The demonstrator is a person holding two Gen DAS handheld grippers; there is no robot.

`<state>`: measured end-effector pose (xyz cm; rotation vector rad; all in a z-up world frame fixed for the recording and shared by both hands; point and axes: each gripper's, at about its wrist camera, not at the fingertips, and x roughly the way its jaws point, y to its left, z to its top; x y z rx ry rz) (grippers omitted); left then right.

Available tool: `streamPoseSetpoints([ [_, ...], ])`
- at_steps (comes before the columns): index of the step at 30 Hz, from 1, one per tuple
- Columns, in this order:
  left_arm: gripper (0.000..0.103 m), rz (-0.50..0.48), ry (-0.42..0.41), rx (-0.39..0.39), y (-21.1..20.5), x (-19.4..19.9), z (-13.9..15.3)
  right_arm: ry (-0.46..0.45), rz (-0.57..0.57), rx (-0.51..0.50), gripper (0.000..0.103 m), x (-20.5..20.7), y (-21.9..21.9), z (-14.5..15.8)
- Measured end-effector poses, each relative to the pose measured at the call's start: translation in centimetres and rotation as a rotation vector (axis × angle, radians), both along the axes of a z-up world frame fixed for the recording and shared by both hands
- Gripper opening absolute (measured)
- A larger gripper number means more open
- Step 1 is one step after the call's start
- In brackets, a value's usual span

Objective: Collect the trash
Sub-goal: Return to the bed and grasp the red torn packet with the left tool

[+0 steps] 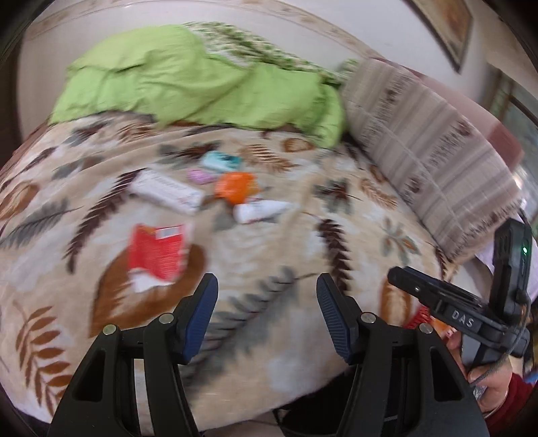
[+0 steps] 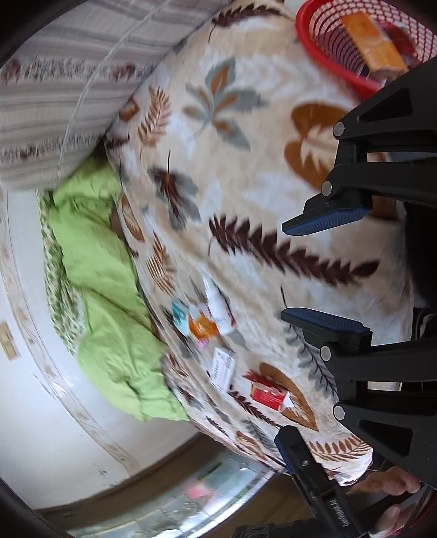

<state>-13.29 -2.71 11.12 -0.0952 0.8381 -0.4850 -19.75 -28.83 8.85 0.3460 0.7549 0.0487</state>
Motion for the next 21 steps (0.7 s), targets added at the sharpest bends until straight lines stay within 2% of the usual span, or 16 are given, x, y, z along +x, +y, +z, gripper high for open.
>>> streamPoseSetpoints([
  [4,0.060,0.151,0.041,-0.012,4.9,2.6,-1.8,0.041,0.047,-0.030,0.047,3.3,3.3,-1.2],
  [6,0.060,0.216,0.078,-0.027,6.8,4.2,-2.9,0.024,0.062,-0.028,0.047,4.1,4.1,-1.3],
  [9,0.060,0.272,0.129,-0.072,8.8,6.7,-4.6,0.037,0.060,-0.048,0.047,4.7,4.8,-1.6],
  [12,0.059,0.306,0.176,-0.112,9.1,9.4,-6.3,0.017,0.074,-0.047,0.047,4.5,5.0,-1.4],
  [15,0.049,0.302,0.242,-0.154,8.5,11.4,-8.1,0.014,0.067,-0.059,0.047,4.4,5.1,-1.4],
  [17,0.049,0.299,0.274,-0.153,7.7,12.3,-9.3,0.014,0.062,-0.051,0.047,4.4,4.8,-1.4],
  [19,0.047,0.301,0.244,-0.121,6.6,12.5,-9.2,0.022,0.055,-0.041,0.047,4.5,4.5,-1.4],
  [20,0.036,0.280,0.233,-0.106,6.0,12.7,-9.2,0.023,0.049,-0.033,0.047,4.5,4.4,-1.4],
  [21,0.018,0.262,0.228,-0.088,5.3,12.7,-9.3,0.027,0.045,-0.021,0.047,4.7,4.1,-1.4],
])
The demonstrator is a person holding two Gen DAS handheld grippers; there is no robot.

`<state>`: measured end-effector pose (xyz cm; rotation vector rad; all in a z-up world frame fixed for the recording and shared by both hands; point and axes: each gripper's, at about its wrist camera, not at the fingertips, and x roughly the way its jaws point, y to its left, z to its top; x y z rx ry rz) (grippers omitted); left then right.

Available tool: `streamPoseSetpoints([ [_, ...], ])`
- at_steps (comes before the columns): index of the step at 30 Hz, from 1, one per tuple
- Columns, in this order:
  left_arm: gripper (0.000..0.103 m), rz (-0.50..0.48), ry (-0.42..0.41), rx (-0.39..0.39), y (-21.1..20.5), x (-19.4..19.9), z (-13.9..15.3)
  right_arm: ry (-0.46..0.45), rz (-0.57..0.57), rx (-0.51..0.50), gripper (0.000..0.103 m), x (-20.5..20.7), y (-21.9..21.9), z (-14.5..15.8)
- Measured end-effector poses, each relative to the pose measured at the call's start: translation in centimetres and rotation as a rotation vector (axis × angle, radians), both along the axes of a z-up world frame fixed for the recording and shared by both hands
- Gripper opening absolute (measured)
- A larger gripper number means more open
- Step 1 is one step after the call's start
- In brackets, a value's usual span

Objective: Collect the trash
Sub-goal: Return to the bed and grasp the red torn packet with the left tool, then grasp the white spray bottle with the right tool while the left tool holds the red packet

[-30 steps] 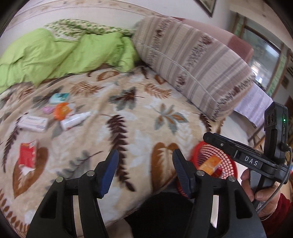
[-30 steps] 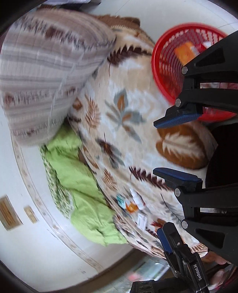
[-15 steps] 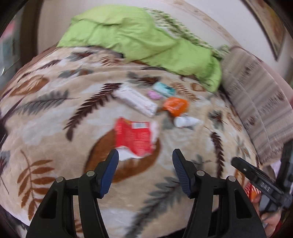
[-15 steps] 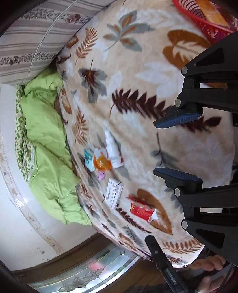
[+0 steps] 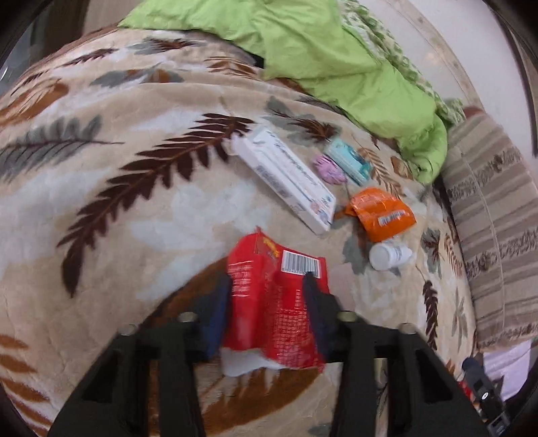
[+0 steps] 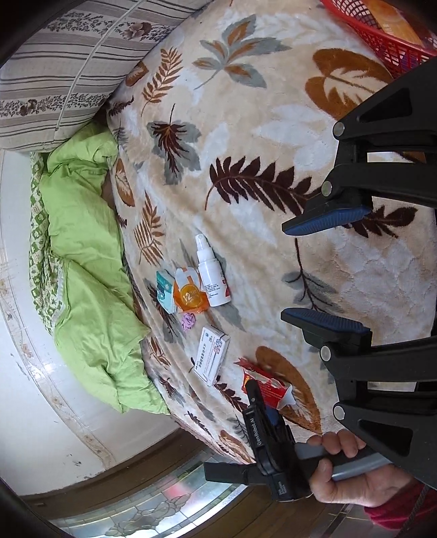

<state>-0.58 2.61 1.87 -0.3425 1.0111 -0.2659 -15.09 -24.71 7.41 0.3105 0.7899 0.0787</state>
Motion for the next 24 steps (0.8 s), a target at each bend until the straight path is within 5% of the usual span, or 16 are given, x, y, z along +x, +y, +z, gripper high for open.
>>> streamPoseSetpoints([
  [5,0.016,-0.035,-0.056,0.059,-1.1,-0.9,0.6,0.030,0.020,0.082,0.047,3.6,-1.2,-0.4],
  [16,0.014,-0.025,-0.186,0.113,-0.1,-1.8,2.7,0.145,0.023,0.222,0.047,19.4,-4.5,-4.6],
  [24,0.014,-0.004,-0.181,0.103,0.6,-1.4,2.6,0.228,0.061,0.324,0.047,18.4,-4.6,-6.7],
])
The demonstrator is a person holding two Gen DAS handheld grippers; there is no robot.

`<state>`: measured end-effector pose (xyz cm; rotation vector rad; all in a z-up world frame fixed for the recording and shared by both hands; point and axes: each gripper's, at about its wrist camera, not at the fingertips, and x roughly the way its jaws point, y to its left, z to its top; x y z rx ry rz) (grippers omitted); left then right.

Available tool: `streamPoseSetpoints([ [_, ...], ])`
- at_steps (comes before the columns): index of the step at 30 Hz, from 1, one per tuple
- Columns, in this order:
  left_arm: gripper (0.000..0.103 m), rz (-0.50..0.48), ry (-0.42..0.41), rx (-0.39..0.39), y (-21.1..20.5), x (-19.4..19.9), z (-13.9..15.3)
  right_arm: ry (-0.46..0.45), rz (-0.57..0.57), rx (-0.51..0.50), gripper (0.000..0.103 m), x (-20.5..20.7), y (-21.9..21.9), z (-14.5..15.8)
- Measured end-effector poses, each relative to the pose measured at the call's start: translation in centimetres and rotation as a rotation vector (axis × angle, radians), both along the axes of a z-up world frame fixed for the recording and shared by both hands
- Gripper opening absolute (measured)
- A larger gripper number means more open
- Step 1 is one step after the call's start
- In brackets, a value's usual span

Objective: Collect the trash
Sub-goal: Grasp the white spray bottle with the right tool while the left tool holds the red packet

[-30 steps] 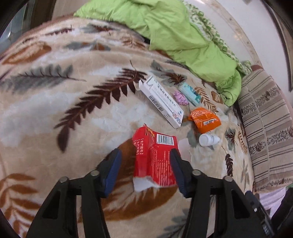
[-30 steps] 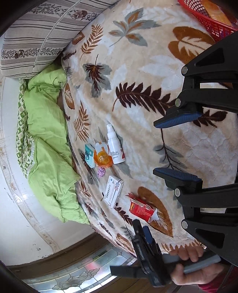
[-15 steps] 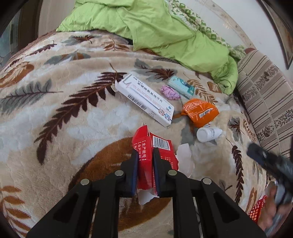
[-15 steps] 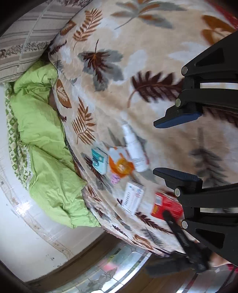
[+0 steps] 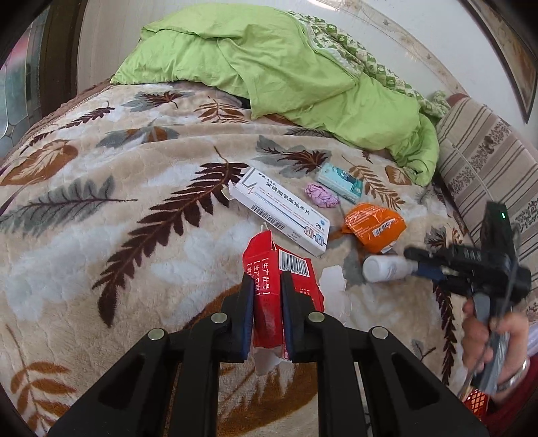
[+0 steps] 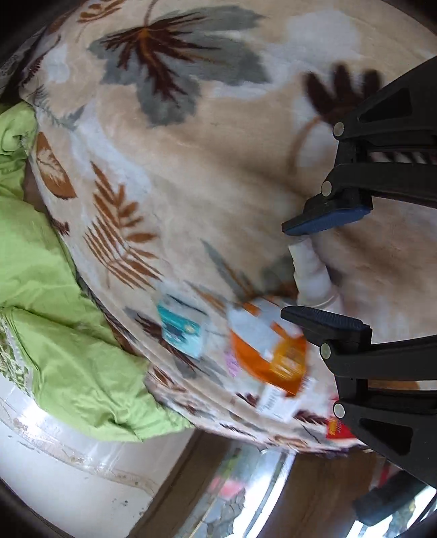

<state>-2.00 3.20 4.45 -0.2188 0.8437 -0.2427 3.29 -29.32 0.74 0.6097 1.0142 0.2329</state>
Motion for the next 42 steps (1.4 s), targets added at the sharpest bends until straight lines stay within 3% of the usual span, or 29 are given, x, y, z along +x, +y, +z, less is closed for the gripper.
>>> streamPoseSetpoints([
  [8,0.014,0.029,-0.003,-0.028,0.8,-0.2,0.3,0.028,0.238,0.046,0.047,-5.5,6.0,1.1],
  [13,0.014,0.041,0.010,-0.037,1.5,-0.1,0.2,-0.099,0.221,-0.188,0.047,-5.4,7.3,4.0],
  [19,0.014,0.029,0.016,-0.031,1.5,-0.1,0.0,-0.083,0.224,-0.194,0.047,-2.6,9.7,1.9],
  [21,0.014,0.020,0.014,-0.023,1.4,-0.2,0.1,-0.081,0.231,-0.260,0.033,-2.7,10.9,1.2],
  [29,0.014,0.026,0.000,-0.006,1.5,-0.4,0.2,-0.185,0.223,-0.444,0.031,-4.6,12.4,1.9],
  [36,0.014,0.034,-0.107,0.068,0.7,-1.8,1.8,-0.338,0.084,-0.509,0.031,-8.9,11.9,6.1],
  [42,0.014,0.035,-0.229,0.158,-0.4,-3.5,3.5,-0.425,0.090,-0.558,0.031,-11.7,13.6,7.2],
])
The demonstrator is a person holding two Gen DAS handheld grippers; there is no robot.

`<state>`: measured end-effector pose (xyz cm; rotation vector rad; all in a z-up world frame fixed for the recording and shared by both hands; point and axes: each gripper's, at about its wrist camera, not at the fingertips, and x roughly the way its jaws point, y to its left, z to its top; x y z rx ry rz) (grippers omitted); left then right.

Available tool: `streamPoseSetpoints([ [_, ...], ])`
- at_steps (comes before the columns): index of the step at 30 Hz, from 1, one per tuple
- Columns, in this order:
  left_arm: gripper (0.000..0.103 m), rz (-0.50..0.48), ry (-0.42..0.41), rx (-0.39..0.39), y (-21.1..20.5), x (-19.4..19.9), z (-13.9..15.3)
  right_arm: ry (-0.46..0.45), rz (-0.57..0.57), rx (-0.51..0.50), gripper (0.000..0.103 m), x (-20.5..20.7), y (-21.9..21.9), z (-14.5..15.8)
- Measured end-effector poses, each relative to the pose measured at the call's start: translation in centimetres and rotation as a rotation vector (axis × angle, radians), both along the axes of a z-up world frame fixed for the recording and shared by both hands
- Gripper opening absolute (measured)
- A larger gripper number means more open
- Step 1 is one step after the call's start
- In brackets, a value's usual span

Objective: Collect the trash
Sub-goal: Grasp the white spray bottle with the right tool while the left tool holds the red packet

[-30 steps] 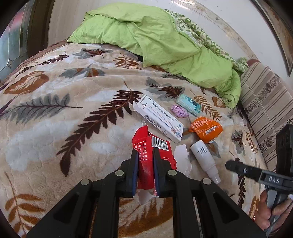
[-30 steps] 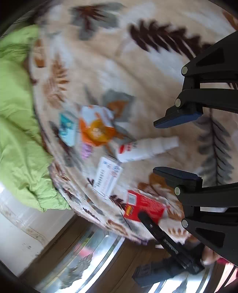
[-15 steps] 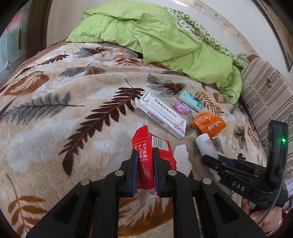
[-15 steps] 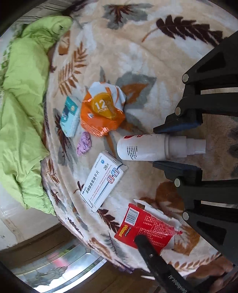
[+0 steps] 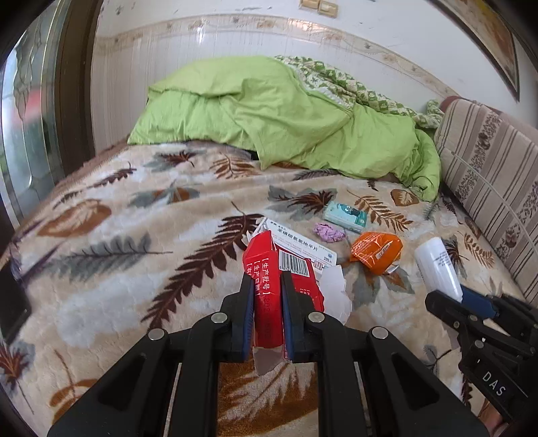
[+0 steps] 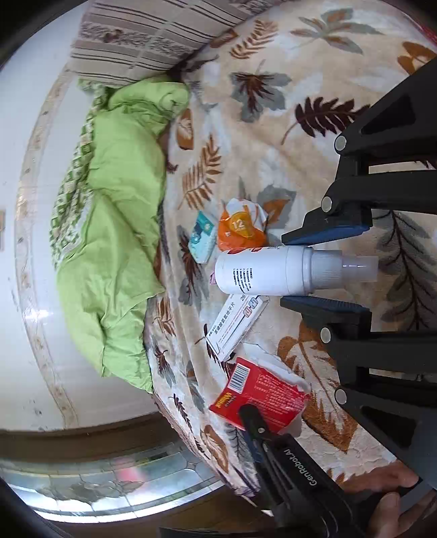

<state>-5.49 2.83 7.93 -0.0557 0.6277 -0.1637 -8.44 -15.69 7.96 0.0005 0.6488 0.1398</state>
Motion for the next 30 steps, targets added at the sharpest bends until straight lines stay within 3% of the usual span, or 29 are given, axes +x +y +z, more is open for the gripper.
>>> streamPoseSetpoints([
  [3,0.014,0.014,-0.028,0.045,-0.4,-0.3,0.2,-0.029,-0.009,-0.036,0.031,0.1,-0.1,0.2],
  [7,0.014,0.027,-0.055,0.089,-0.7,-0.6,0.5,-0.004,-0.029,0.000,0.031,0.9,-1.2,-0.2],
  [30,0.014,0.012,-0.061,0.117,-1.4,-0.9,0.3,0.005,-0.047,0.020,0.031,0.9,-1.9,-0.1],
])
